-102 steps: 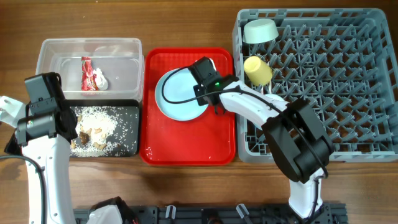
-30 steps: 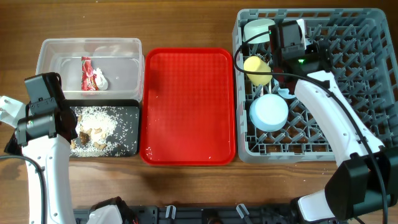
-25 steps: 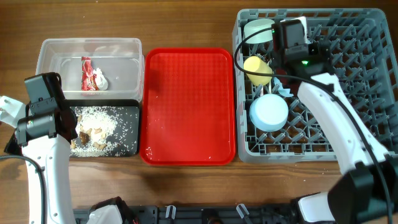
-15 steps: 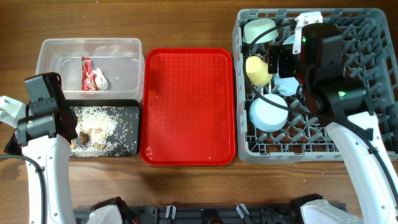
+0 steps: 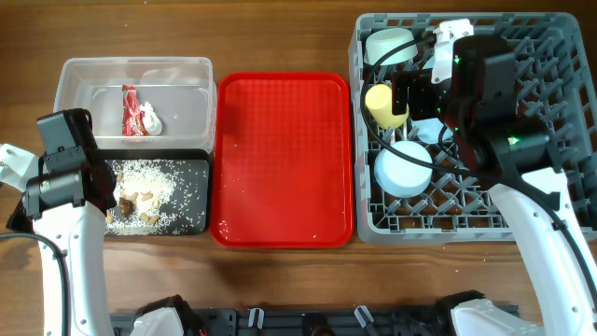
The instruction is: Sort waste into correct bins and load items into the dishwasher rack
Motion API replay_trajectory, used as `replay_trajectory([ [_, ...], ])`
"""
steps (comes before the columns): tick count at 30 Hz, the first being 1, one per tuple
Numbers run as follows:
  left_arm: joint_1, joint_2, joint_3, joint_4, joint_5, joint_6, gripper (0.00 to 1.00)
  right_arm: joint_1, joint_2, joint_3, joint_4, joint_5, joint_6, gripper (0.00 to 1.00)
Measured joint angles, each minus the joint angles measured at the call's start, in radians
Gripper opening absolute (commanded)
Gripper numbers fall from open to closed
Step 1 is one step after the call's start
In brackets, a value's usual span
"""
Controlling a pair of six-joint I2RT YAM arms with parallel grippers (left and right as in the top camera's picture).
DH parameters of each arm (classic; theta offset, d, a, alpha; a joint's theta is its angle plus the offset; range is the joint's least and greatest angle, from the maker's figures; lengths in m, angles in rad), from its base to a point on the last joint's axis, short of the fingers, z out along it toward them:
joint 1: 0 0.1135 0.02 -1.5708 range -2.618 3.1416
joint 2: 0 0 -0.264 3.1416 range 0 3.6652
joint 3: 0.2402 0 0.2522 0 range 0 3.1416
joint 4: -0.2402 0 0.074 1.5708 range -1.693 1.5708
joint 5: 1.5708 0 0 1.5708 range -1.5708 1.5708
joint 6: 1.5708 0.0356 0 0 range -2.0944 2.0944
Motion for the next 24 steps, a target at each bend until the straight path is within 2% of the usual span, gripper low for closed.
replay_trajectory([
  [5,0.0,0.0,0.0,0.0,0.0,0.0,1.0,0.0,-0.022,-0.019,-0.016,-0.002,0.0,1.0],
  [8,0.0,0.0,0.0,0.0,0.0,0.0,1.0,0.0,-0.1,-0.03,-0.034,-0.005,0.0,1.0],
  [15,0.0,0.0,0.0,0.0,0.0,0.0,1.0,0.0,-0.492,-0.03,-0.024,0.031,0.0,1.0],
  [24,0.0,0.0,0.0,0.001,0.0,0.0,1.0,0.0,-0.875,-0.087,0.023,0.058,0.0,1.0],
])
